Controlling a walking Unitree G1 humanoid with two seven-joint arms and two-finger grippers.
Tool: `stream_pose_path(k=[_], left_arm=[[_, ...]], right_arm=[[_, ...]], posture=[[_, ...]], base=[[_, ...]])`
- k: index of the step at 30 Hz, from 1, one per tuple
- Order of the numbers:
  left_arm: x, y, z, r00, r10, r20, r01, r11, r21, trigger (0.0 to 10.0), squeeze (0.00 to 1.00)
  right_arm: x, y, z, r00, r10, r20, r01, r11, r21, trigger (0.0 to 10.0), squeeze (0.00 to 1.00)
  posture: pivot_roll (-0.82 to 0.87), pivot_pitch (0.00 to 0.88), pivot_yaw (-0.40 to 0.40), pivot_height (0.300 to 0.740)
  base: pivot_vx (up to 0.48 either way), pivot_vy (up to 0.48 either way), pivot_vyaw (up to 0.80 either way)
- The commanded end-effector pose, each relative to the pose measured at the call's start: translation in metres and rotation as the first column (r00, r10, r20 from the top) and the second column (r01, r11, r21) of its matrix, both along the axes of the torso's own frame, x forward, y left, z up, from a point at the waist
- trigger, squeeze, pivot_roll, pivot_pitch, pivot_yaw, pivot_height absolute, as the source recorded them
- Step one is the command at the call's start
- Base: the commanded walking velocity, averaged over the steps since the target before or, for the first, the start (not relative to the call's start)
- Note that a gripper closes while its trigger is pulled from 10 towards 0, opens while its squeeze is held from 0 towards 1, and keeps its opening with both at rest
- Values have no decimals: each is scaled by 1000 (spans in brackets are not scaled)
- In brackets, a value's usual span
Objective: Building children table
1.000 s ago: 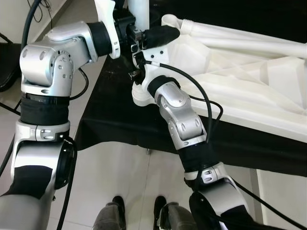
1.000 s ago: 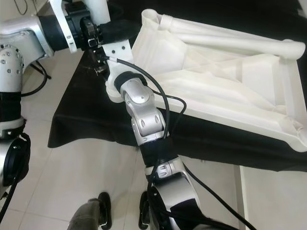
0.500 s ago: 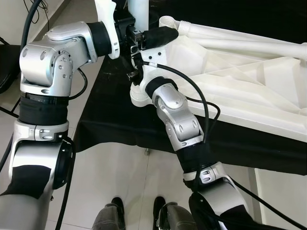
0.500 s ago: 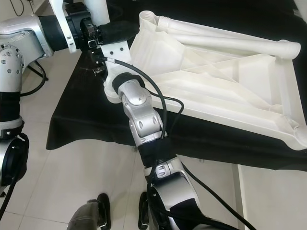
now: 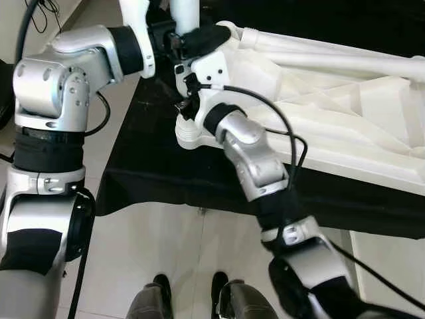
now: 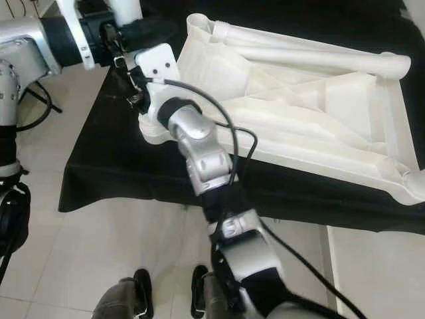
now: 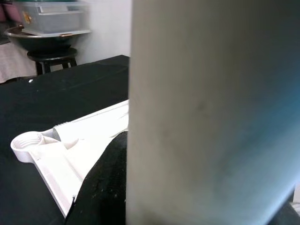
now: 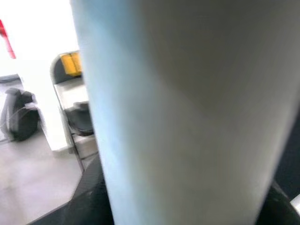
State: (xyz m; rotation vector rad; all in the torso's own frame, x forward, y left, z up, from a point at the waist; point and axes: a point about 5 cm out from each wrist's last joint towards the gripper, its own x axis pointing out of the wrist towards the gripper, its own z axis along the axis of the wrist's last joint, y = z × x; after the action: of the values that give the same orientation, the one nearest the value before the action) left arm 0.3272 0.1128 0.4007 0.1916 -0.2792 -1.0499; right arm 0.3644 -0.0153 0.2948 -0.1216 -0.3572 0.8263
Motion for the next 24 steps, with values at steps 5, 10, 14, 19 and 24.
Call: stream_pose_path(k=[5, 10, 14, 19, 24], left_arm=[[-17, -25, -8, 977, -212, -19, 213, 975, 64, 0, 0], [-17, -25, -8, 976, -216, -20, 217, 974, 63, 0, 0], [-18, -25, -8, 975, -222, -22, 223, 973, 63, 0, 0], [-19, -27, -8, 971, -237, -27, 238, 969, 65, 0, 0], [-20, -28, -9, 967, -252, -31, 253, 965, 67, 0, 0]], right_arm=[[5, -7, -2, 959, 279, -39, -282, 951, -123, 10000, 1000], [6, -8, 5, 944, 328, -28, -329, 935, -136, 10000, 1000], [6, -5, 12, 920, 391, 1, -386, 909, -157, 10000, 0], [3, 3, 15, 859, 512, -15, -506, 845, -175, 0, 0], [0, 5, 11, 793, 607, -56, -603, 767, -221, 0, 0]], posture=[[-113, 255, -67, 740], [-109, 260, -65, 740], [-105, 263, -63, 740], [-102, 267, -61, 740], [-106, 267, -61, 740]], base=[[0, 0, 0], [0, 0, 0], [0, 0, 0], [0, 0, 0], [0, 0, 0]])
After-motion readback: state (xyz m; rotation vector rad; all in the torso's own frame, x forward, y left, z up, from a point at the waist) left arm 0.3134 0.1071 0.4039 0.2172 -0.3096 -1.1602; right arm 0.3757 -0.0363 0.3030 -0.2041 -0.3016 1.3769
